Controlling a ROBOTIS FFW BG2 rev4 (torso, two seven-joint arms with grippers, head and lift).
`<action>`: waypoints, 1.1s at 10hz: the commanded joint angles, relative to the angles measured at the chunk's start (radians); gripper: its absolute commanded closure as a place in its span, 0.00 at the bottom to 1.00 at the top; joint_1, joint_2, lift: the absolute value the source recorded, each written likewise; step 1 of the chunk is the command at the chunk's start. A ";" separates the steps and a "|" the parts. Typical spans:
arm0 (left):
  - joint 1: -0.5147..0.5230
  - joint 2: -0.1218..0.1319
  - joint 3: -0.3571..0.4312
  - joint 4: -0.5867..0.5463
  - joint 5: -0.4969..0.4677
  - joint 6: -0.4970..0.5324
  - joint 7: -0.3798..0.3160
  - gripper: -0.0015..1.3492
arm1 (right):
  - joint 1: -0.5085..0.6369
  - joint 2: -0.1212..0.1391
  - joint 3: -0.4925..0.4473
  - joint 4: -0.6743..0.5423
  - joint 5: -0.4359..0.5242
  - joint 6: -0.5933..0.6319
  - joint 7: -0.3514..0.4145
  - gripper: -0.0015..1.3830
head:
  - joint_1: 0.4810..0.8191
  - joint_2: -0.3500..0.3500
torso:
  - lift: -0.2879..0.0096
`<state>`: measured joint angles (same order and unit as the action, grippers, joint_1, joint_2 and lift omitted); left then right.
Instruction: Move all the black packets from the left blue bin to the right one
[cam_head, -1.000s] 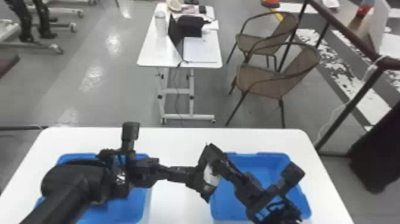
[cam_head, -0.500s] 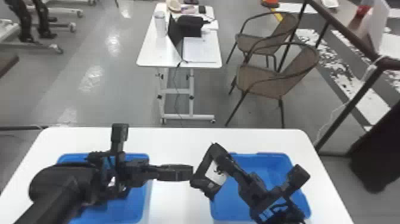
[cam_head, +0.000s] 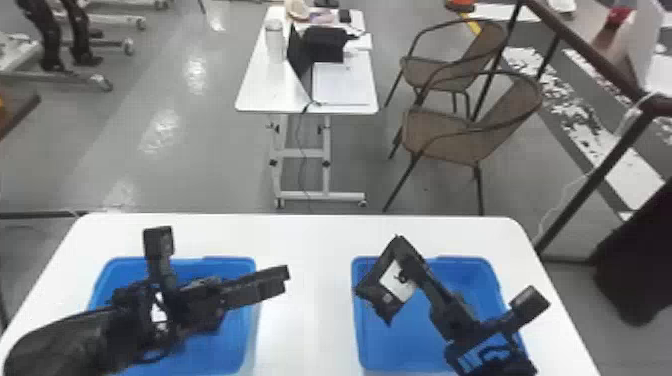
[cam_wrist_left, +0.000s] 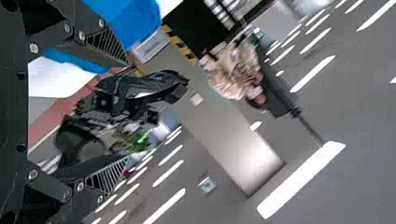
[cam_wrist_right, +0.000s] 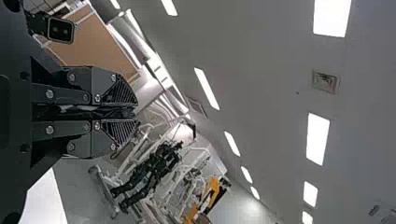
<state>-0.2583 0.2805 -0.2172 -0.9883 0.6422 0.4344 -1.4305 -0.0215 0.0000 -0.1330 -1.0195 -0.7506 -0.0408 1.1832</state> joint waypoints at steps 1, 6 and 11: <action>0.083 0.014 0.067 -0.082 0.229 -0.013 0.107 0.15 | -0.017 0.001 -0.046 0.078 0.000 -0.021 -0.004 0.90 | 0.63 0.40 | 0.97; 0.271 -0.001 0.237 -0.478 0.519 -0.068 0.450 0.15 | -0.063 0.001 -0.135 0.197 0.011 -0.059 -0.053 0.58 | 0.63 0.41 | 0.97; 0.462 0.006 0.446 -0.782 0.175 0.073 0.831 0.13 | 0.074 0.001 -0.263 -0.048 0.178 -0.073 -0.166 0.08 | 0.63 0.43 | 0.97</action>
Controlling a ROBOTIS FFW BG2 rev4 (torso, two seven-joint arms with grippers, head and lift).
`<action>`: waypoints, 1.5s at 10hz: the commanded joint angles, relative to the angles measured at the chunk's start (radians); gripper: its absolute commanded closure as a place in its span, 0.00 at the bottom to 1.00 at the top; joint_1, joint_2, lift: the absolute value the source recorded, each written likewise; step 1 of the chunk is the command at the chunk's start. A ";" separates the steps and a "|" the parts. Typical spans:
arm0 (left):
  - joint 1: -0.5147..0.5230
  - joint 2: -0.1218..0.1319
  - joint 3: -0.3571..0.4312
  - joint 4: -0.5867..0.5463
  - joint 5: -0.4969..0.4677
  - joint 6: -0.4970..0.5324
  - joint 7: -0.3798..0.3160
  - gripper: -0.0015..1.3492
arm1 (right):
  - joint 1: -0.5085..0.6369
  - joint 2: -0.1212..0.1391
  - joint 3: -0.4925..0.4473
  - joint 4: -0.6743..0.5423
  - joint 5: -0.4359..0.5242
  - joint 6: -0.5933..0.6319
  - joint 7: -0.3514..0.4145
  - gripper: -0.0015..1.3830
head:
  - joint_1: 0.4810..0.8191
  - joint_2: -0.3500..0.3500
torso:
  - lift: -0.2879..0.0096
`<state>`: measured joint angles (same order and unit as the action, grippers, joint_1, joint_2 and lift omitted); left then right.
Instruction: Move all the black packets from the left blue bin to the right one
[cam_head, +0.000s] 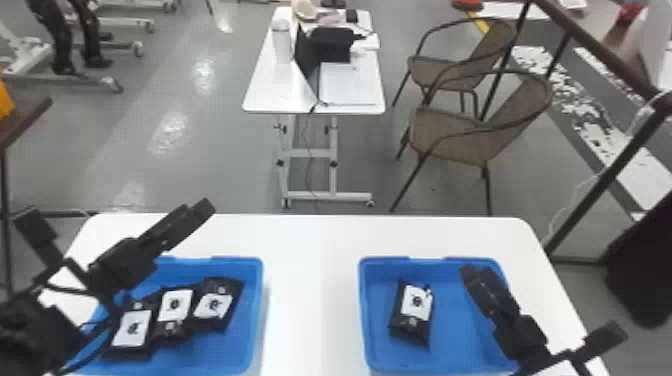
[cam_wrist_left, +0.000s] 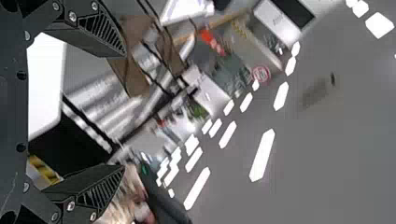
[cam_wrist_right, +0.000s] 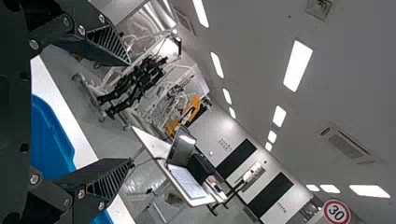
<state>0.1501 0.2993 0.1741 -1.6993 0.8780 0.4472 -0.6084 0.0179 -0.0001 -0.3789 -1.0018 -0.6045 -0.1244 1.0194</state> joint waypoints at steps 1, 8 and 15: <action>0.128 -0.031 0.114 -0.137 -0.114 0.105 0.119 0.10 | 0.083 0.001 -0.017 -0.136 0.026 0.023 -0.012 0.08 | 0.63 0.43 | 0.97; 0.009 -0.085 0.104 -0.128 -0.714 0.564 0.213 0.10 | 0.125 0.001 0.009 -0.218 0.005 0.072 -0.008 0.08 | 0.63 0.63 | 0.97; -0.300 -0.012 -0.240 0.267 -0.794 0.565 0.161 0.14 | 0.114 0.001 0.012 -0.187 -0.011 0.072 0.007 0.08 | 0.63 0.53 | 0.97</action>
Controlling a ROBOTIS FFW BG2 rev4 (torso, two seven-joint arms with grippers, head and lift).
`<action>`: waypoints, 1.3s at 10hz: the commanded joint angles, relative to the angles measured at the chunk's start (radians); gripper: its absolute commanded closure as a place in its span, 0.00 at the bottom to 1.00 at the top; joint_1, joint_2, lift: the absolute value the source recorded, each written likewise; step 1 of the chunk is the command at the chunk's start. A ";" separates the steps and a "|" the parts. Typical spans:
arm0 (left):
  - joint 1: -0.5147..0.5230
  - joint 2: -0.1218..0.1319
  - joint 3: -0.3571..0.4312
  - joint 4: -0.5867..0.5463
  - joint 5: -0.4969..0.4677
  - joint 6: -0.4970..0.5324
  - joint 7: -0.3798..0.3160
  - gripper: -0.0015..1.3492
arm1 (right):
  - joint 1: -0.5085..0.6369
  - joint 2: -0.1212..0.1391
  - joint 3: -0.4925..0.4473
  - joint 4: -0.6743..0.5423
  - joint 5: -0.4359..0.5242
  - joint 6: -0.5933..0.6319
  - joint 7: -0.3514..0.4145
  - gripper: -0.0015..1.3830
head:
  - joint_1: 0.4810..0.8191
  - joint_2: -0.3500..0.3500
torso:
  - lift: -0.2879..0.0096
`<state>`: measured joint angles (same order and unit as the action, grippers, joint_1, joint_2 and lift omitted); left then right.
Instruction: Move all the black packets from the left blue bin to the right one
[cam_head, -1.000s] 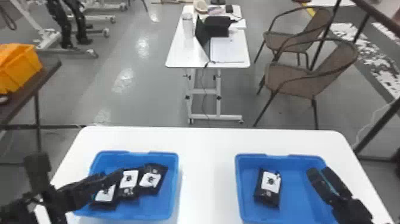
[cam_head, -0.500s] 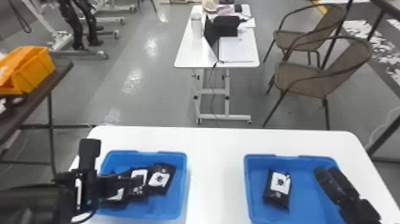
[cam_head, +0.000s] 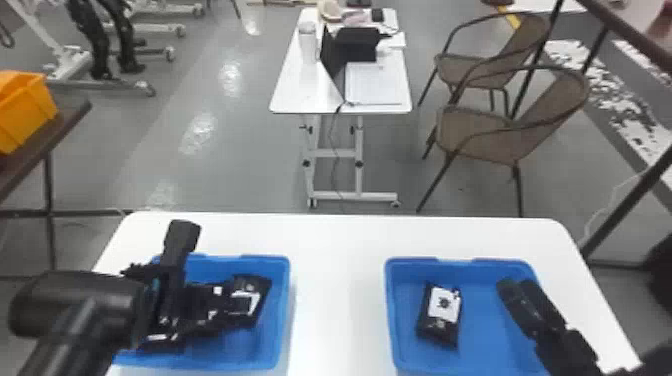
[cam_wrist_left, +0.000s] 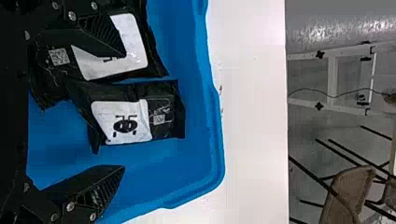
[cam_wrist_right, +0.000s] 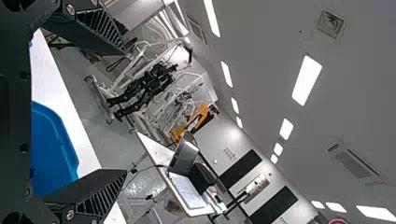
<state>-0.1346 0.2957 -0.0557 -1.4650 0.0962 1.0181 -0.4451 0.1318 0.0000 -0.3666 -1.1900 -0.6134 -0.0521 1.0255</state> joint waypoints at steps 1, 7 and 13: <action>-0.034 -0.021 -0.030 0.074 -0.042 -0.015 -0.010 0.15 | 0.000 0.001 0.000 0.004 -0.005 0.000 0.001 0.08 | 0.63 0.52 | 0.97; -0.131 -0.058 -0.078 0.301 -0.127 -0.112 -0.087 0.65 | -0.004 0.001 0.003 0.010 -0.019 0.000 0.008 0.16 | 0.63 0.48 | 0.97; -0.045 -0.056 -0.010 0.098 -0.302 -0.225 -0.382 0.85 | -0.006 0.001 0.021 0.013 -0.049 0.000 0.010 0.28 | 0.63 0.46 | 0.97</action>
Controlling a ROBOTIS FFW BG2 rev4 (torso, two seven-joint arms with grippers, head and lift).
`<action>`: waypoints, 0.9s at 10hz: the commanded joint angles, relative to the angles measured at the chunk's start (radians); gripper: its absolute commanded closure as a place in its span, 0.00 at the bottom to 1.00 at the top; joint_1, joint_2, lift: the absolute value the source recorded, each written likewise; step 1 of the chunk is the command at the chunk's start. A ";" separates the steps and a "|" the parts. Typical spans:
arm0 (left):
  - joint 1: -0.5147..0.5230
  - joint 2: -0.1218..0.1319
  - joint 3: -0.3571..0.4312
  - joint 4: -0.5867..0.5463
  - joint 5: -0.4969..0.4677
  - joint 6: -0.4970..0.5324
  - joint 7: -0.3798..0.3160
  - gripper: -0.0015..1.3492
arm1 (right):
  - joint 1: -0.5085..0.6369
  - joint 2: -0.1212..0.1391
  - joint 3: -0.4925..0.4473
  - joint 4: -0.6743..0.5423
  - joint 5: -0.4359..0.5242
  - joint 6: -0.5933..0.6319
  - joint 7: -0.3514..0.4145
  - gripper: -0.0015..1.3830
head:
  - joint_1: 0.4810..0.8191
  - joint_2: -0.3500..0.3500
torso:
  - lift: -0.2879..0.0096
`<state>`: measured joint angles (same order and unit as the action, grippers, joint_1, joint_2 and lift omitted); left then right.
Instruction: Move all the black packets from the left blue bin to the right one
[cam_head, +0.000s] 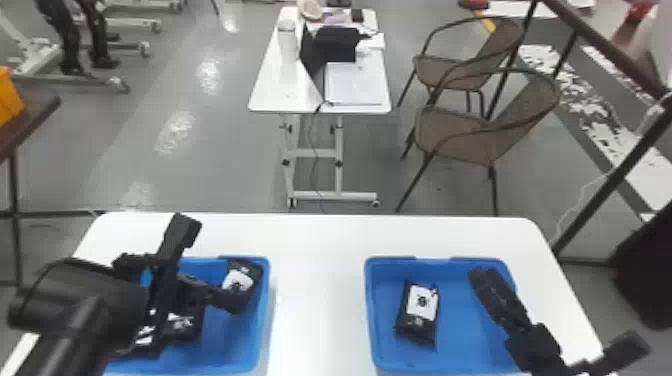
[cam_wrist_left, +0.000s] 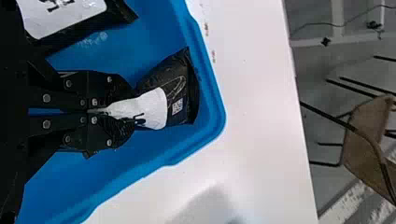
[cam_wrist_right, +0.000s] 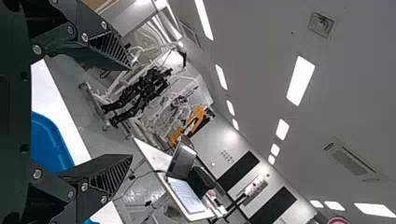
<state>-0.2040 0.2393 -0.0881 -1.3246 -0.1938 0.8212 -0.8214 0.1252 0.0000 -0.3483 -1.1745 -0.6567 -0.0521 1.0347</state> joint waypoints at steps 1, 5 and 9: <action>0.067 -0.002 0.062 -0.136 0.004 -0.074 -0.068 0.85 | 0.001 0.001 0.006 -0.007 -0.014 0.000 0.001 0.28 | 0.63 0.45 | 0.97; 0.080 0.002 0.064 -0.277 0.106 -0.241 -0.326 0.84 | -0.016 0.001 0.031 -0.037 -0.034 0.000 0.001 0.28 | 0.63 0.38 | 0.97; -0.107 -0.040 -0.114 -0.024 0.079 -0.524 -0.390 0.84 | -0.073 0.001 0.091 -0.099 -0.026 -0.002 0.001 0.28 | 0.63 0.27 | 0.97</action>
<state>-0.2821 0.2113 -0.1764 -1.3935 -0.1117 0.3404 -1.2118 0.0631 0.0000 -0.2714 -1.2683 -0.6844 -0.0523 1.0354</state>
